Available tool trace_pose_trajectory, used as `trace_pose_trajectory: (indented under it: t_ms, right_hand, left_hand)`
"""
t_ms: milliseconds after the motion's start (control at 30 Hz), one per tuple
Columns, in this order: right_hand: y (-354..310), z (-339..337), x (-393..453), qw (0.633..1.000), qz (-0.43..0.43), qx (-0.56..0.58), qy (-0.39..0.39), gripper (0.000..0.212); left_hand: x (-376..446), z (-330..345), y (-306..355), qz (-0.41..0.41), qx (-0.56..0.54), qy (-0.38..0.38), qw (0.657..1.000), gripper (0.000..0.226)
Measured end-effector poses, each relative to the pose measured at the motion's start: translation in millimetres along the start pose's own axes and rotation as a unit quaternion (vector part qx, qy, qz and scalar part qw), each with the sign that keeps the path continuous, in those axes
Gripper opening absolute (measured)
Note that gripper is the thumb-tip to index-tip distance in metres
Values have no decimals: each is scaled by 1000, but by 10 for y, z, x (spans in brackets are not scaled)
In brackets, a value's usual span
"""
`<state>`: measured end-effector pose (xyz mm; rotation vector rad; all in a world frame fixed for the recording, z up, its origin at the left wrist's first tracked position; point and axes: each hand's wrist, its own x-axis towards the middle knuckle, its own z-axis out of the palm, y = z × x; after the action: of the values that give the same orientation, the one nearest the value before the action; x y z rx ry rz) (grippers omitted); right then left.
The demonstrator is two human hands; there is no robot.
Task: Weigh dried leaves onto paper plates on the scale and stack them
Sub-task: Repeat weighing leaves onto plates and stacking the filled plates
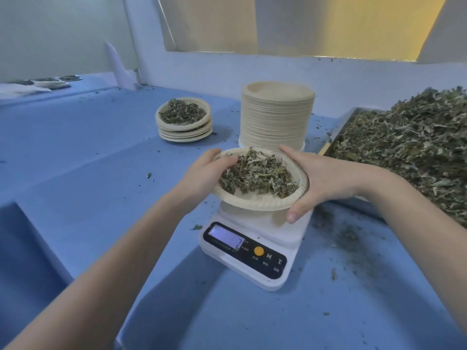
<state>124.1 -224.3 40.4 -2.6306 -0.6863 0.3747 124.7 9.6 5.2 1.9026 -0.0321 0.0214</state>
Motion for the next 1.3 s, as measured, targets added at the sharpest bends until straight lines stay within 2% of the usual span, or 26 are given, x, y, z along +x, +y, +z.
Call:
trace_pose_trajectory:
  t_ms: [100,200,333,400,467,500,533,700,800,1067,1133,1200,1300]
  right_hand:
    - [-135,-155,299,999,-29,5,21,151]
    - [-345,-334,677,994,-77,28,65,128]
    - [-511,-489,1342,975,-54,165,137,127]
    - [-580,-515,1724,963,-40,194,184,99]
    - [-659,-512,2119,963,-19,142,229,50]
    - [-687,-495,2323,966,-5,106,236,36]
    - [-710,-470,2517,967,7,81,240,31]
    - [-645,-296,3248,970,67,105,210,53]
    - [-527,-194,3452,970,90,99,204,57]
    - [-438,-184,3548,976,105,67,181,60]
    - [-488,-214,3500,974,112,69,183,60]
    - [-565,-258,3424,974,111,54,191,64]
    - [-707,-332,3239,976,99,37,191,69]
  left_hand:
    - [196,-240,108,20,-25,38,999,48]
    - [483,-561,209,19,-30,101,994,42]
    - [975,-991,298,12,-34,172,984,37]
    - [1266,-1162,286,8,-30,203,979,31]
    - [1578,-1285,234,-4,-19,209,978,31]
    - [1733,-1328,192,-12,-8,210,978,33]
    - [1875,-1363,142,-20,4,213,977,33]
    - [2416,-1422,-221,-79,13,204,976,42]
    - [2623,-1407,-439,-79,6,203,976,34]
    - [2841,-1351,-596,-57,40,214,974,34]
    - [2814,-1376,-526,-76,49,201,976,42]
    - [2744,-1395,-424,-94,59,198,974,59]
    - [2545,-1404,-233,-89,94,208,970,71]
